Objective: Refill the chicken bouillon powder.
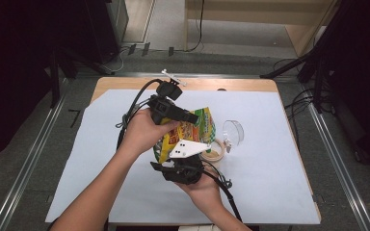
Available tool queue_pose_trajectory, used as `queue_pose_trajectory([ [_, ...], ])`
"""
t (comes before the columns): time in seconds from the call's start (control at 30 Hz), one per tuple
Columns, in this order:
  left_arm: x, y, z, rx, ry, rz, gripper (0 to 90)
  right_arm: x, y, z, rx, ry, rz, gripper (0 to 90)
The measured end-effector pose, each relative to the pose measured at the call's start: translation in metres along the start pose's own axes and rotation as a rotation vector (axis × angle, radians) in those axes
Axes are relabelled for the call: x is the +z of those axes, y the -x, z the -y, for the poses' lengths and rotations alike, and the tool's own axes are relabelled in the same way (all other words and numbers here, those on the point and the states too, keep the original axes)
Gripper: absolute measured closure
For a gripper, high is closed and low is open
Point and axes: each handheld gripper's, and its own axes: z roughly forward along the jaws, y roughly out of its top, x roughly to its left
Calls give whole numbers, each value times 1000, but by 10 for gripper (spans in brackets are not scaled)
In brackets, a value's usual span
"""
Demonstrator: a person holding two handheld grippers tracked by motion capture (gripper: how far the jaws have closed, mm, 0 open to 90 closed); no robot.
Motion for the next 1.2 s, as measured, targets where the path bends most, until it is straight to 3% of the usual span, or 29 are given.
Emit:
queue_pose_trajectory([
  [1.2,0,3,-1,5,-2,-2,777,0,0,1,7,6,5,676],
])
